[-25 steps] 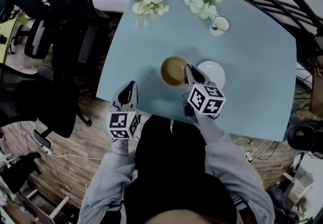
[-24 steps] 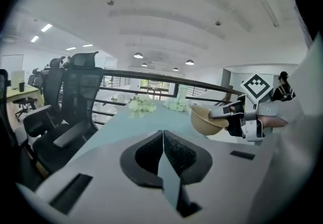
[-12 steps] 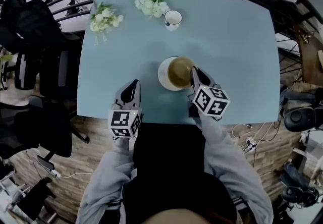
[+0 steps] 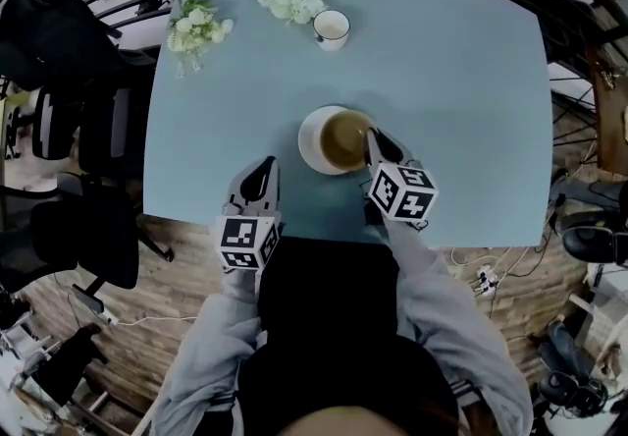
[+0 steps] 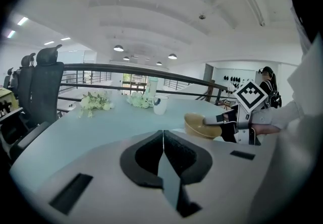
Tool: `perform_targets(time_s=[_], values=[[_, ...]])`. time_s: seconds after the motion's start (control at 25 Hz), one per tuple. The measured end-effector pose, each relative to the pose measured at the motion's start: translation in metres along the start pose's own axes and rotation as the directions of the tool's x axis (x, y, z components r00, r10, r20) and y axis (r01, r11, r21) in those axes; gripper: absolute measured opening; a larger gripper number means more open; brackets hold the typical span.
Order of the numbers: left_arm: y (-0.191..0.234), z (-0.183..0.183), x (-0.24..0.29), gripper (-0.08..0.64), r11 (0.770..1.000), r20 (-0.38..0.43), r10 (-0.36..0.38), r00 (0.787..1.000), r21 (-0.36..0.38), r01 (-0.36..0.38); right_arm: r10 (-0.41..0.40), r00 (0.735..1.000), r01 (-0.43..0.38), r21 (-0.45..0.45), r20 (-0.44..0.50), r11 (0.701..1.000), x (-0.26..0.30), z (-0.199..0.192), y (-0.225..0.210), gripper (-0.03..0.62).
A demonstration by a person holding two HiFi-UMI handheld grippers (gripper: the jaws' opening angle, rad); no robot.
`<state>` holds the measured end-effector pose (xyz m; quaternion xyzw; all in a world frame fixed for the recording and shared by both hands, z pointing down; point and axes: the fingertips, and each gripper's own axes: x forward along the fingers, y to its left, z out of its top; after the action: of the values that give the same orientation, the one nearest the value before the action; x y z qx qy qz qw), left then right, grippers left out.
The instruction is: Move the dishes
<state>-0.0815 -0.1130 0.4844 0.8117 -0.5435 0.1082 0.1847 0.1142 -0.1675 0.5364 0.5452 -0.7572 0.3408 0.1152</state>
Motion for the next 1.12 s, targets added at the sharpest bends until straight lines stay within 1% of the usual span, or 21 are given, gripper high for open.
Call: perform_targets(time_s=[0.2,0.44,0.6,0.76,0.8,0.84,0.92,1.0,1.08,1.12], values=[[0.010,-0.017,0.000,0.017,0.999,-0.039,0.033,0.999,-0.036,-0.035,0.027,0.998,-0.026,0.011,-0.054,1.000,0.019,-0.018,0.008,0.028],[0.018,-0.030,0.002,0.017,0.997,-0.069,0.046,0.997,-0.051,-0.050,0.031,0.995,-0.030,0.019,-0.090,0.999,0.034,-0.031,0.011,0.029],[0.023,-0.034,0.002,0.017,0.997,-0.076,0.054,0.996,-0.057,-0.058,0.024,0.995,-0.022,0.023,-0.096,0.999,0.037,-0.034,0.012,0.034],[0.028,-0.034,-0.002,0.017,0.997,-0.076,0.056,0.996,-0.056,-0.060,0.014,0.997,-0.012,0.031,-0.072,0.999,0.036,-0.031,0.015,0.040],[0.030,-0.033,-0.003,0.017,0.997,-0.075,0.056,0.996,-0.056,-0.060,0.021,0.998,-0.019,0.034,-0.058,0.999,0.035,-0.029,0.016,0.061],[0.031,-0.033,-0.004,0.017,0.997,-0.073,0.056,0.996,-0.055,-0.060,0.028,0.999,-0.026,0.035,-0.044,0.999,0.034,-0.026,0.018,0.098],[0.033,-0.030,-0.005,0.017,0.997,-0.066,0.055,0.996,-0.053,-0.059,0.043,0.999,-0.042,0.026,-0.016,0.999,0.030,-0.019,0.020,0.180],[0.035,-0.024,-0.004,0.017,0.997,-0.050,0.053,0.997,-0.048,-0.055,0.054,0.998,-0.054,-0.002,0.018,0.999,0.024,-0.009,0.021,0.270],[0.036,-0.015,0.000,0.017,0.998,-0.025,0.045,0.999,-0.042,-0.046,0.059,0.996,-0.057,-0.037,0.063,0.998,0.016,0.005,0.020,0.310],[0.035,-0.010,0.002,0.017,0.998,-0.013,0.040,0.999,-0.039,-0.040,0.061,0.995,-0.057,-0.052,0.083,0.997,0.011,0.011,0.020,0.316]])
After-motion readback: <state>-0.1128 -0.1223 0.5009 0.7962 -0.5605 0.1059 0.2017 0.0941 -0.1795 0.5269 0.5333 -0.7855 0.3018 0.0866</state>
